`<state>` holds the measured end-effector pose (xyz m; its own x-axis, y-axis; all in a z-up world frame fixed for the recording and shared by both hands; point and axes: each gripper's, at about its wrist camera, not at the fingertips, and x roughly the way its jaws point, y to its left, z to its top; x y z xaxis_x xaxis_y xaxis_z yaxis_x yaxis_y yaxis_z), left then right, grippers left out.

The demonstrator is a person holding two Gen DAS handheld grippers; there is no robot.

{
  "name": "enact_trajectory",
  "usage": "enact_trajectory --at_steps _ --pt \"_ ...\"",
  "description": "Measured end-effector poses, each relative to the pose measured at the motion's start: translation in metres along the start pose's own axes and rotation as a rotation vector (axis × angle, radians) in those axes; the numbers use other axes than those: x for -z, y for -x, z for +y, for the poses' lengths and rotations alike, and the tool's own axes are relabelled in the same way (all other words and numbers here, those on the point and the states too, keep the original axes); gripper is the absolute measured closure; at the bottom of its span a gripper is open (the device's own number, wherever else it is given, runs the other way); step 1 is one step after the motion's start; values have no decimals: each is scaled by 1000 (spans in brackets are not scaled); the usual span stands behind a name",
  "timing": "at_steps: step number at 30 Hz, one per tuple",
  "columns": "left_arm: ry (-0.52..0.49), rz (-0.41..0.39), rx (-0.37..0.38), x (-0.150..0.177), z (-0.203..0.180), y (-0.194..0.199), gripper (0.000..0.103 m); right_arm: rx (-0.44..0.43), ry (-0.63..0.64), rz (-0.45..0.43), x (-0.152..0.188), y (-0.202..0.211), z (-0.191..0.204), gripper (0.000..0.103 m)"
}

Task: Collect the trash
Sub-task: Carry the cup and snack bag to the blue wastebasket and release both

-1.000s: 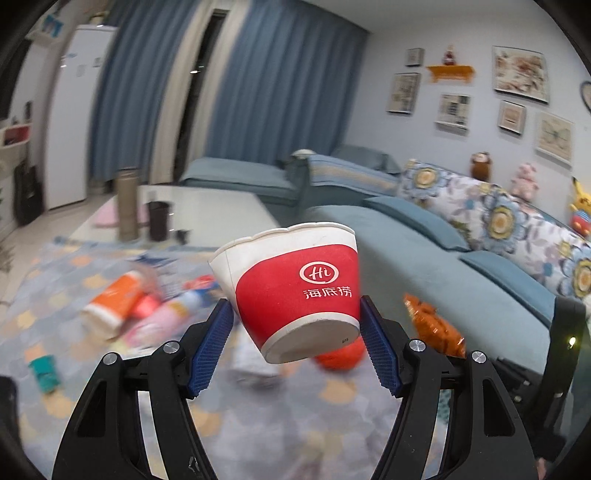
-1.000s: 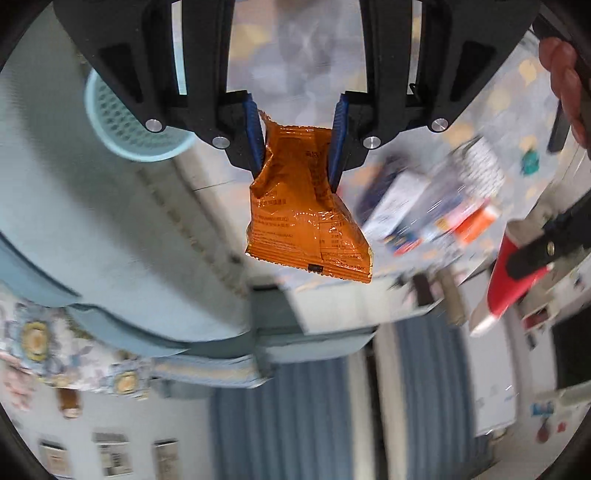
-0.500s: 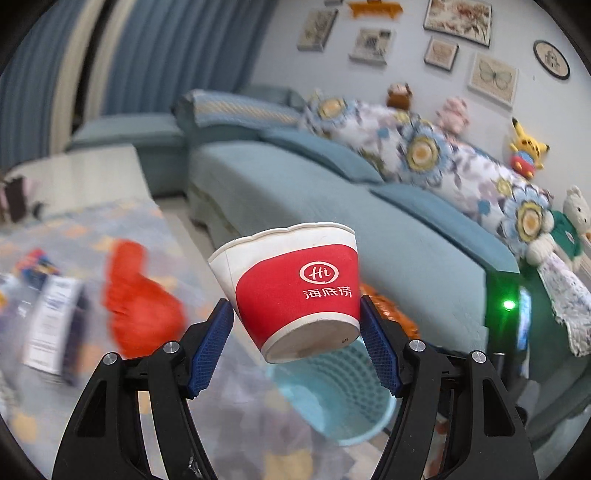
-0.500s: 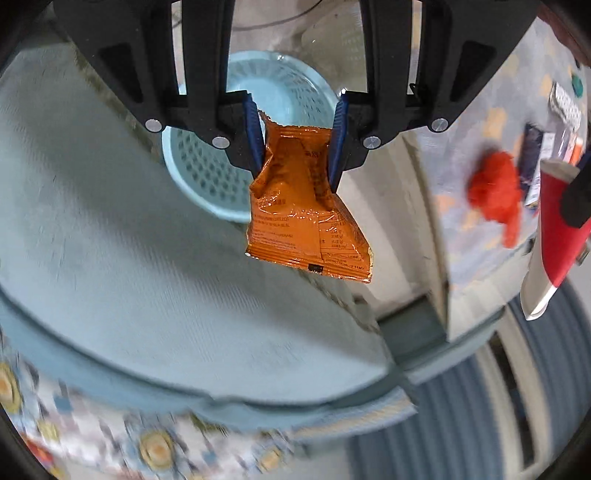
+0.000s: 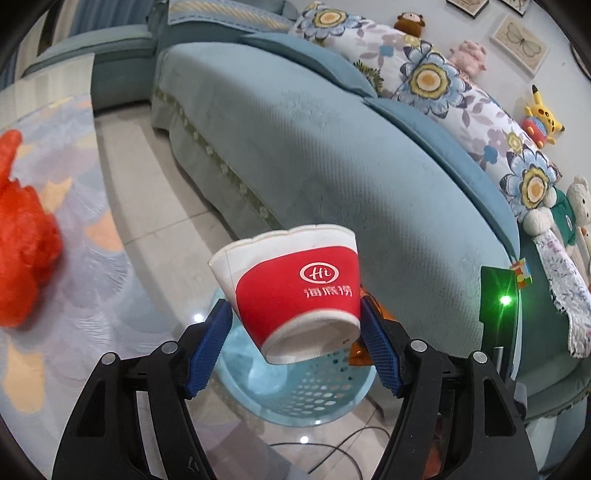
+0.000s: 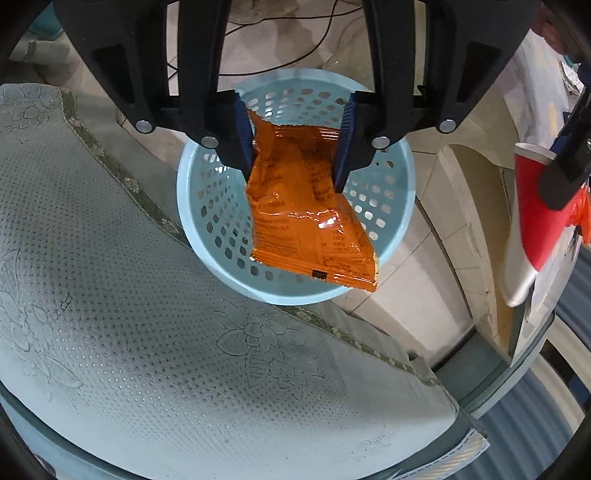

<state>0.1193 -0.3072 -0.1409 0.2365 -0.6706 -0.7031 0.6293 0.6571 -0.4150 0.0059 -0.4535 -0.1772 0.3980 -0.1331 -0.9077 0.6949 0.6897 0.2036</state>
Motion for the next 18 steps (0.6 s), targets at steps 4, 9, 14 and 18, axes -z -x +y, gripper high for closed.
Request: enact_trajectory --at_steps 4,9,14,18 --pt "-15 22 -17 -1 0 -5 30 -1 -6 -6 -4 1 -1 54" --pt "-16 1 -18 -1 3 10 28 -8 4 -18 -6 7 -4 54" --pt "-1 -53 1 -3 8 35 28 -18 33 -59 -7 21 9 54" --pt "4 -109 3 -1 13 66 28 -53 53 -114 -7 37 19 54"
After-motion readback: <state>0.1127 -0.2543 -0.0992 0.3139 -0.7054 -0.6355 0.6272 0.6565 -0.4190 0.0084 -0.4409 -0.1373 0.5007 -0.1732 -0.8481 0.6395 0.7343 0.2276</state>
